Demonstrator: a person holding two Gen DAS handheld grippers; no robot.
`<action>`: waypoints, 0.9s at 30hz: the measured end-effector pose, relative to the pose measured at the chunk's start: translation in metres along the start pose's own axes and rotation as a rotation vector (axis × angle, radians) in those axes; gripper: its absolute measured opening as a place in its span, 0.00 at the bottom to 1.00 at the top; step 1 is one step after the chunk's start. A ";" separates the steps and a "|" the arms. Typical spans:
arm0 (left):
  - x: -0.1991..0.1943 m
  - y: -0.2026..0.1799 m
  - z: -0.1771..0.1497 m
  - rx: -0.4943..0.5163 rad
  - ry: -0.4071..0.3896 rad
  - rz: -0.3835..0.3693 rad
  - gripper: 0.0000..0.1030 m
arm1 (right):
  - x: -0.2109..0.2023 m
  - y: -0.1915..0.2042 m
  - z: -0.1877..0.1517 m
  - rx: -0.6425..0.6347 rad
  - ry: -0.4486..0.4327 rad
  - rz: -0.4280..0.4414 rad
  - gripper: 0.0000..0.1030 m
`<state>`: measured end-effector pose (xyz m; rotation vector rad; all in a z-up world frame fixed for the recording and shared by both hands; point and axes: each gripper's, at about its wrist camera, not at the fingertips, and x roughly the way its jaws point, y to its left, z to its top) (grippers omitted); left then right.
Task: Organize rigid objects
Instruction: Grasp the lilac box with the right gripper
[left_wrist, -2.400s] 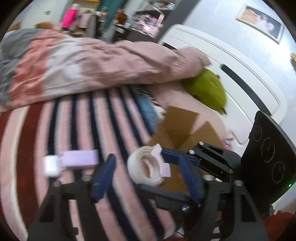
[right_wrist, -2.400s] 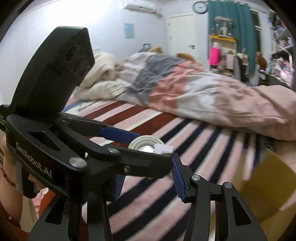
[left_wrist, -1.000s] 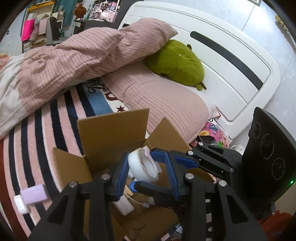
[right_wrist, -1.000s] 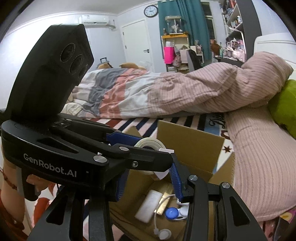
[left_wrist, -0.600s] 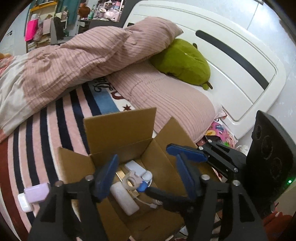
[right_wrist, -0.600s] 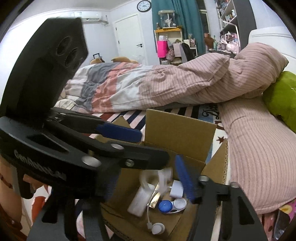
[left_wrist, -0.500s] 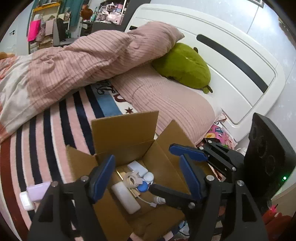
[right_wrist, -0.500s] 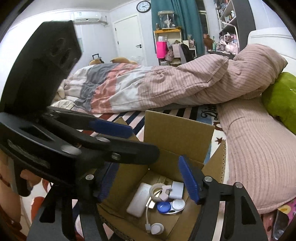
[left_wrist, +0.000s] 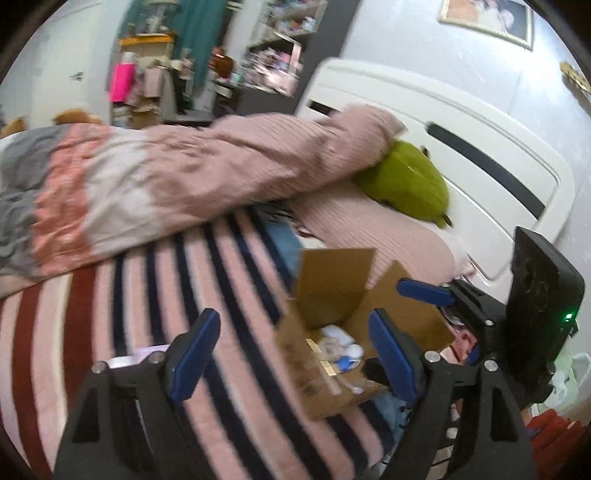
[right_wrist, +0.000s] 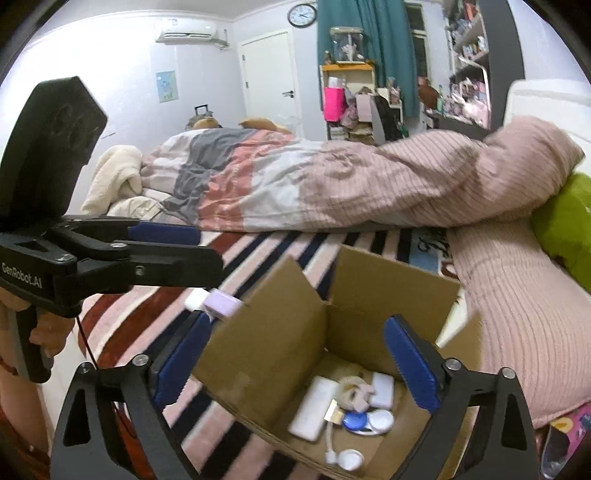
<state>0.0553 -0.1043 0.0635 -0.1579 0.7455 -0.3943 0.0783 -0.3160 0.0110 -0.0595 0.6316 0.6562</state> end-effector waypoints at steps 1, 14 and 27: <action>-0.010 0.012 -0.004 -0.018 -0.013 0.027 0.78 | 0.002 0.011 0.004 -0.019 -0.009 0.001 1.00; -0.073 0.160 -0.088 -0.278 -0.064 0.282 0.80 | 0.121 0.160 0.020 -0.221 0.152 0.243 1.00; -0.048 0.209 -0.133 -0.370 0.022 0.286 0.80 | 0.265 0.118 -0.027 -0.210 0.173 0.025 1.00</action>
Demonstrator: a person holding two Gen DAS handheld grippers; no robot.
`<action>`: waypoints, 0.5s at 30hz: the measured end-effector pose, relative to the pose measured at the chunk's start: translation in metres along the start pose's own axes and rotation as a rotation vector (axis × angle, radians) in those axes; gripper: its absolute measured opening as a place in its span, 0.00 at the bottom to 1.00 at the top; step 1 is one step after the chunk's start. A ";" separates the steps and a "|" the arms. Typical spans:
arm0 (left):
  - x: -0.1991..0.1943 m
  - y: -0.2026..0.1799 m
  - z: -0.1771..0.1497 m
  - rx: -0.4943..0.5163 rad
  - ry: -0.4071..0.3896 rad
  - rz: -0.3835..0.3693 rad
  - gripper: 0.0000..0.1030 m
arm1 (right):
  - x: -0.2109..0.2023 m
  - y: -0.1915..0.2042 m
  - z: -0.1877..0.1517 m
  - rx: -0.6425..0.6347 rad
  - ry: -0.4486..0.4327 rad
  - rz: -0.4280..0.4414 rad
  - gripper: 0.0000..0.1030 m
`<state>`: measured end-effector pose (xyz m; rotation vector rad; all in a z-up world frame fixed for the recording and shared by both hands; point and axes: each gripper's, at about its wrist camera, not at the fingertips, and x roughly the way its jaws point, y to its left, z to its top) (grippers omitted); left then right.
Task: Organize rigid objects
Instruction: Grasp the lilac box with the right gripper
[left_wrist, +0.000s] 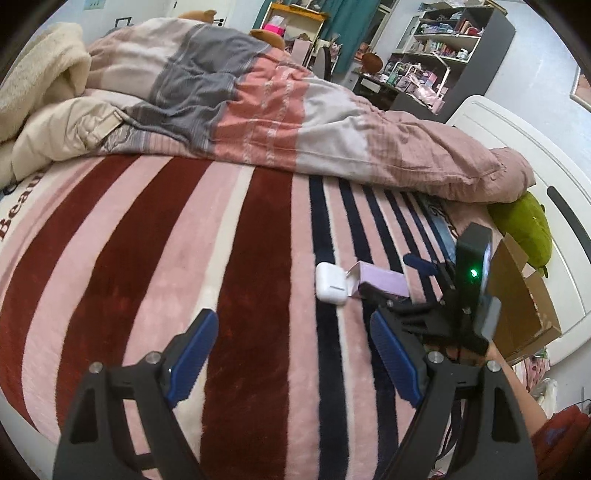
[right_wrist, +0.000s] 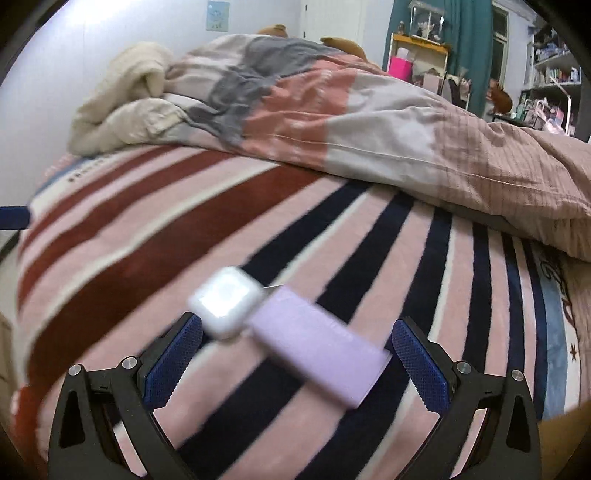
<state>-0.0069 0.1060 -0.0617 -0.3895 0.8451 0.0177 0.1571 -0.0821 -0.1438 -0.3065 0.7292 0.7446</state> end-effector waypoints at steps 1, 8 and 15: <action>0.000 0.001 -0.001 -0.002 0.001 0.000 0.80 | 0.003 -0.004 0.001 0.001 0.004 0.004 1.00; -0.003 0.002 -0.004 -0.005 0.006 0.004 0.80 | 0.009 -0.009 -0.012 0.116 0.159 0.250 1.00; -0.014 -0.012 -0.007 0.023 -0.003 -0.005 0.80 | -0.014 0.022 -0.032 0.048 0.200 0.406 0.99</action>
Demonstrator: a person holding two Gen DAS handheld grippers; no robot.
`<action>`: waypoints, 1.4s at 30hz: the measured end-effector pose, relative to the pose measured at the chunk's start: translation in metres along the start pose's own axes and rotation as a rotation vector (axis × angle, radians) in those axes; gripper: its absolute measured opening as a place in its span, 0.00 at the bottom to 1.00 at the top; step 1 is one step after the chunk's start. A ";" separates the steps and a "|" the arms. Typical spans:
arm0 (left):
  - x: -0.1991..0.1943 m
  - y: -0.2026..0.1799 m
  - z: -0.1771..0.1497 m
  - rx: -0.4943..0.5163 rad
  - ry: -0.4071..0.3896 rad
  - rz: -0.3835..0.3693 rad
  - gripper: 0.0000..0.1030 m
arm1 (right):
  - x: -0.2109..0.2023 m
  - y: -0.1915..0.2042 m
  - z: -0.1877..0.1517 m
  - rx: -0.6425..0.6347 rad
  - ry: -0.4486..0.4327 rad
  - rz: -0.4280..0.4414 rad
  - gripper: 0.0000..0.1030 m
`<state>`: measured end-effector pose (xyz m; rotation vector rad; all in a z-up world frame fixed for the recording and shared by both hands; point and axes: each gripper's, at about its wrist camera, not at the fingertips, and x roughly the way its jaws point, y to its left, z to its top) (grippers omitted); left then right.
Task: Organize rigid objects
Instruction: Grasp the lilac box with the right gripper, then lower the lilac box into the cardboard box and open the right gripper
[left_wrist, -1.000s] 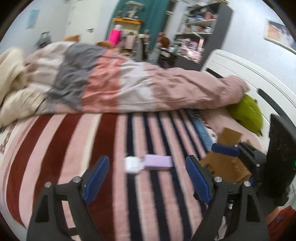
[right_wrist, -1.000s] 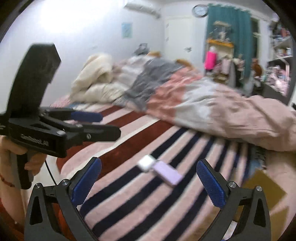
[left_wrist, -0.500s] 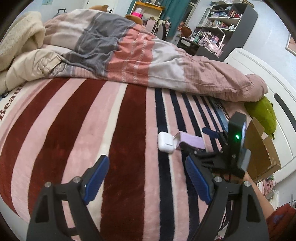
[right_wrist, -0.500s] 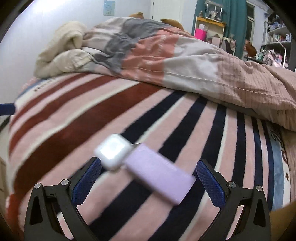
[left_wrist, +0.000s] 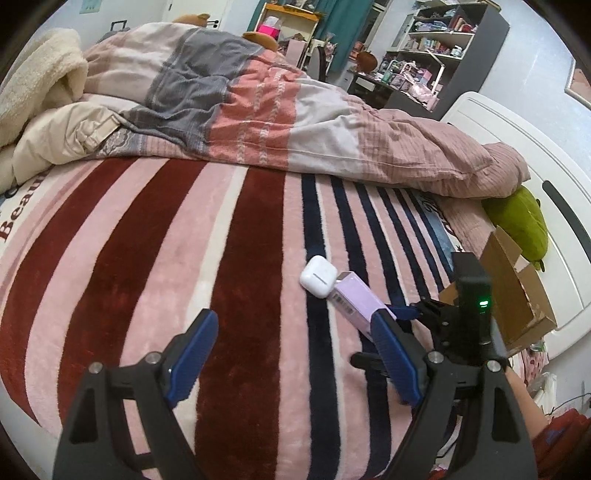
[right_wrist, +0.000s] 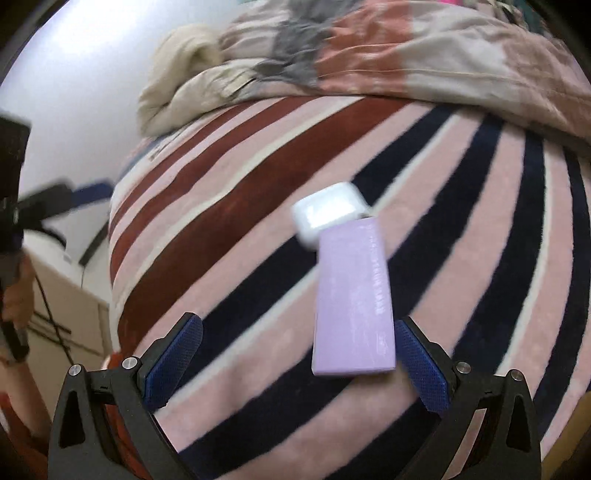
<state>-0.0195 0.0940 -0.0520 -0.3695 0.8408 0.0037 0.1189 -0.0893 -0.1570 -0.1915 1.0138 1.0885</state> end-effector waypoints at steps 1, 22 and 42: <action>-0.002 -0.002 0.000 0.002 -0.001 0.003 0.80 | 0.003 0.002 0.000 -0.004 0.005 -0.047 0.96; -0.018 -0.088 -0.002 0.107 0.009 -0.188 0.80 | -0.110 0.052 -0.024 -0.016 -0.154 -0.174 0.32; 0.052 -0.282 0.062 0.361 0.090 -0.479 0.45 | -0.255 -0.037 -0.054 0.135 -0.375 -0.169 0.32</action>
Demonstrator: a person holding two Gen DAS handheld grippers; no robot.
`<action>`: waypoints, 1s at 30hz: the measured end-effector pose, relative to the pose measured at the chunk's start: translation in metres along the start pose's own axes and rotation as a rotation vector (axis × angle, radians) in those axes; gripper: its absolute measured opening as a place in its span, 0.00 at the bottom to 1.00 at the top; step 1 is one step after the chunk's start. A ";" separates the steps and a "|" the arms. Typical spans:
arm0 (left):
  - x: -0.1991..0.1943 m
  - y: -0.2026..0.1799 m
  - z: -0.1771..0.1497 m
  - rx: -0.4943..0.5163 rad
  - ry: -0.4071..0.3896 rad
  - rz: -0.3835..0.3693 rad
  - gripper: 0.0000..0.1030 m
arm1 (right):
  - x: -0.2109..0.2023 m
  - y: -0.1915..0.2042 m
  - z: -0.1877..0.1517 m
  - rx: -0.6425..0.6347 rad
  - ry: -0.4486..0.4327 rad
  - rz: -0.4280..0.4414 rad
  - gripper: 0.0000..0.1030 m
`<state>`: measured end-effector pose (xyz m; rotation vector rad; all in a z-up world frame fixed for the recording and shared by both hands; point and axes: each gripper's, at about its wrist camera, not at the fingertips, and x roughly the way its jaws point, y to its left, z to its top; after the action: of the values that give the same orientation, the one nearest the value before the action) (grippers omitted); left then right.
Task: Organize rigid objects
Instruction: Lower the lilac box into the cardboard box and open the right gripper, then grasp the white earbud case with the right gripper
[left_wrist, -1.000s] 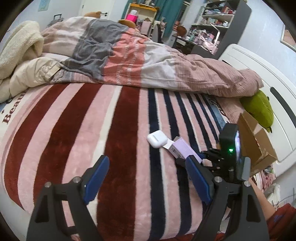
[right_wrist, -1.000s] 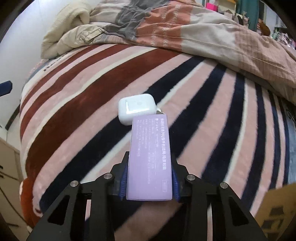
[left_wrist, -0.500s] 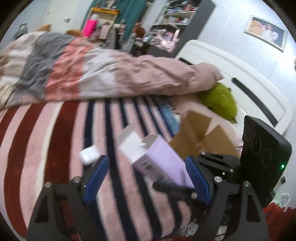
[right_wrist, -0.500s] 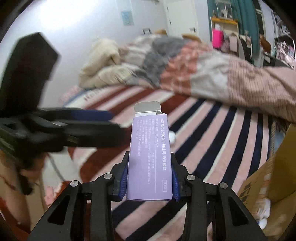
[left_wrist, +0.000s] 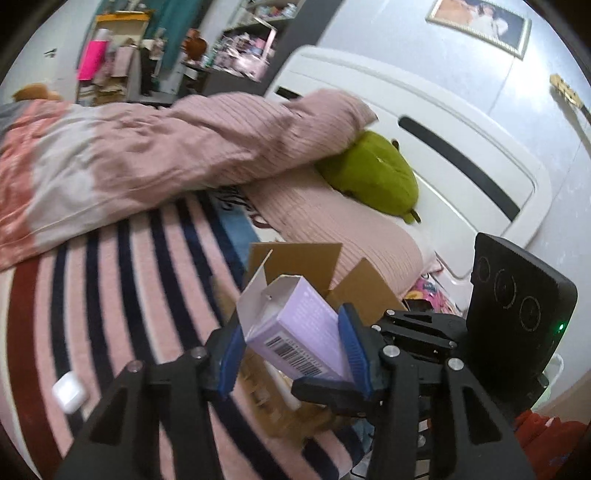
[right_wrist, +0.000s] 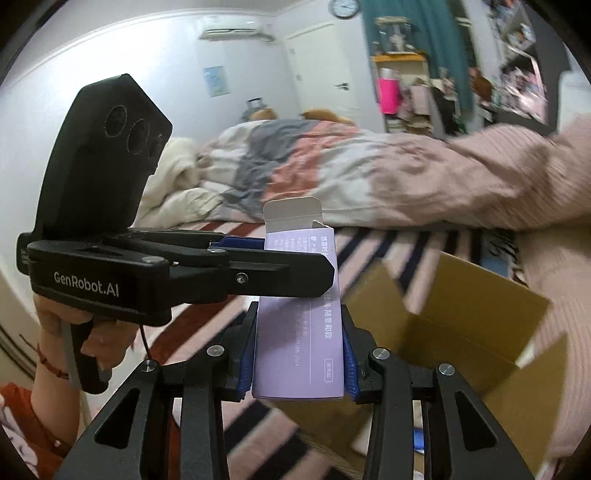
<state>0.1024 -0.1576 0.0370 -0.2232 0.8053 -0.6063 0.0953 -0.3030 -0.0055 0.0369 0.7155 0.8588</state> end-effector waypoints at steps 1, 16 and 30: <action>0.012 -0.006 0.002 0.015 0.021 -0.004 0.45 | -0.002 -0.007 -0.002 0.013 0.004 -0.004 0.32; 0.066 -0.019 0.007 0.053 0.147 0.030 0.63 | -0.003 -0.057 -0.024 0.087 0.126 -0.184 0.33; -0.107 0.082 -0.049 -0.137 -0.102 0.371 0.78 | 0.032 0.042 0.015 -0.112 0.067 0.011 0.49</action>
<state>0.0443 -0.0267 0.0349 -0.2211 0.7661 -0.1889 0.0899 -0.2488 0.0011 -0.0882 0.7291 0.9127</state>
